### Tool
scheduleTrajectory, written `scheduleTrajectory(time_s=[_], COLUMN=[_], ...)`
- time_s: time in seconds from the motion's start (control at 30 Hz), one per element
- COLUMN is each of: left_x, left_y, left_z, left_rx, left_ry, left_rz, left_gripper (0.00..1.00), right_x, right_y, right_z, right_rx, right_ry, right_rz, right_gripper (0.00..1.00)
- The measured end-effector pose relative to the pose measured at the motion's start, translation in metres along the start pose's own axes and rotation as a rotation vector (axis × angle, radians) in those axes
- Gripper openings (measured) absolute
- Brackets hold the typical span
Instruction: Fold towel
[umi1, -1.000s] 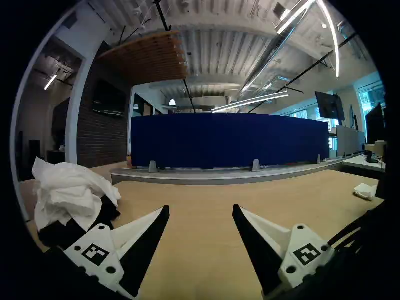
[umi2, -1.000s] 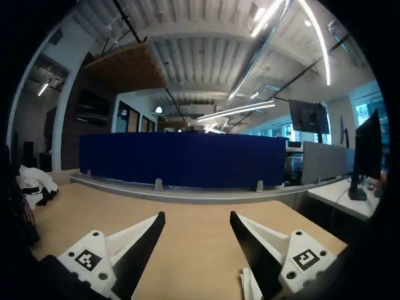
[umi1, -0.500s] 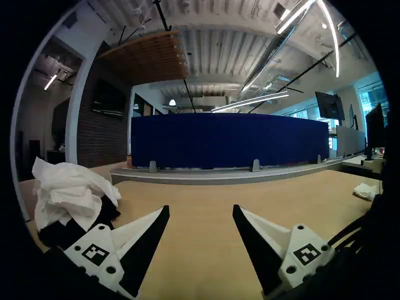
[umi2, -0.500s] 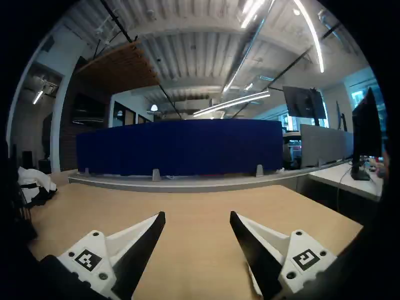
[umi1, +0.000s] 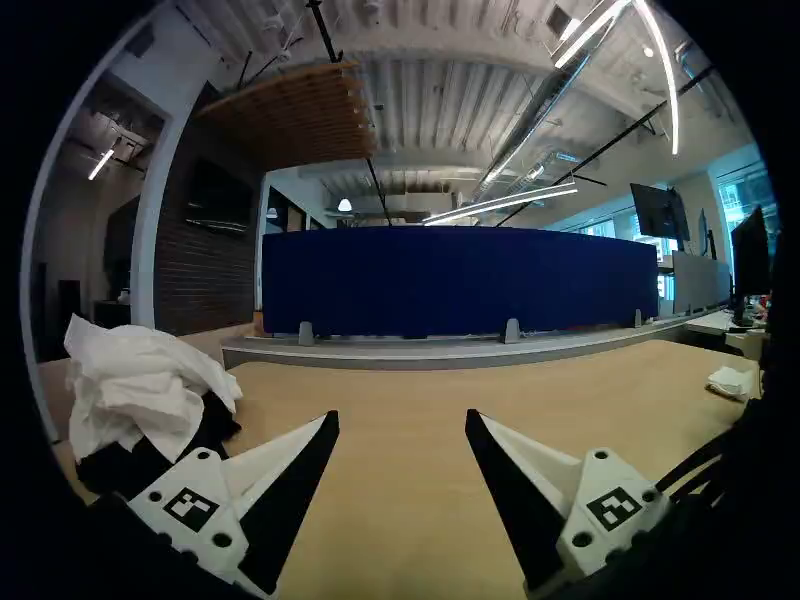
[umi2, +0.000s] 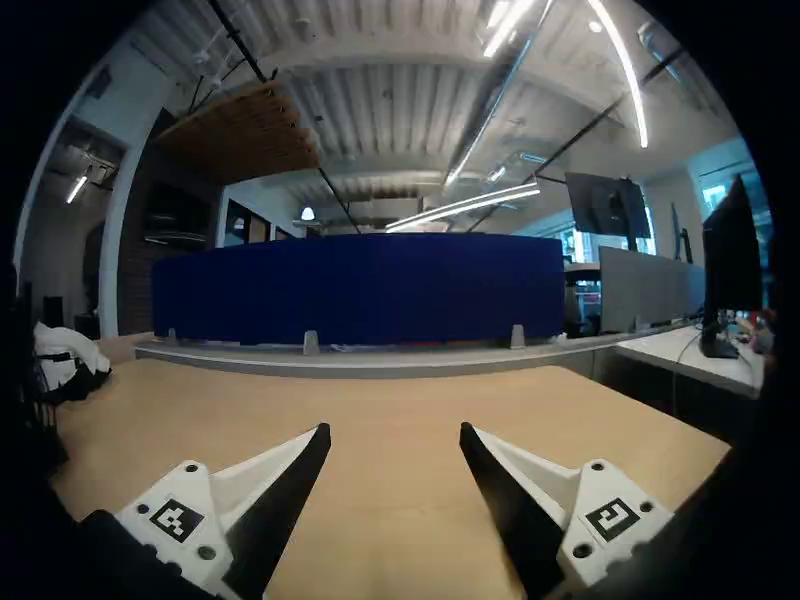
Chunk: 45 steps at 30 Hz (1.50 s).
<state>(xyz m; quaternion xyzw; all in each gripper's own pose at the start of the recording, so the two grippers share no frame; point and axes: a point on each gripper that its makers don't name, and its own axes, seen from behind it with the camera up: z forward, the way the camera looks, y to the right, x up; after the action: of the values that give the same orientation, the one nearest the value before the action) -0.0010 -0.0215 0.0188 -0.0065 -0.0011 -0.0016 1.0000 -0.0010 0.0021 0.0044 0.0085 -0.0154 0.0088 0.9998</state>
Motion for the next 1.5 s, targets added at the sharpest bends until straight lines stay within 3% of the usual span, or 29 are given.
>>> scheduleTrajectory(time_s=[1.5], left_x=[-0.0002], left_y=[0.0], left_z=[0.0007], left_rx=[0.0], left_ry=[0.0], left_rz=[0.0], left_gripper=[0.94], right_x=[-0.0059], right_y=[-0.0023], right_z=[0.0004], right_rx=[-0.003], right_ry=[0.028], right_rz=[-0.02], right_gripper=[1.0])
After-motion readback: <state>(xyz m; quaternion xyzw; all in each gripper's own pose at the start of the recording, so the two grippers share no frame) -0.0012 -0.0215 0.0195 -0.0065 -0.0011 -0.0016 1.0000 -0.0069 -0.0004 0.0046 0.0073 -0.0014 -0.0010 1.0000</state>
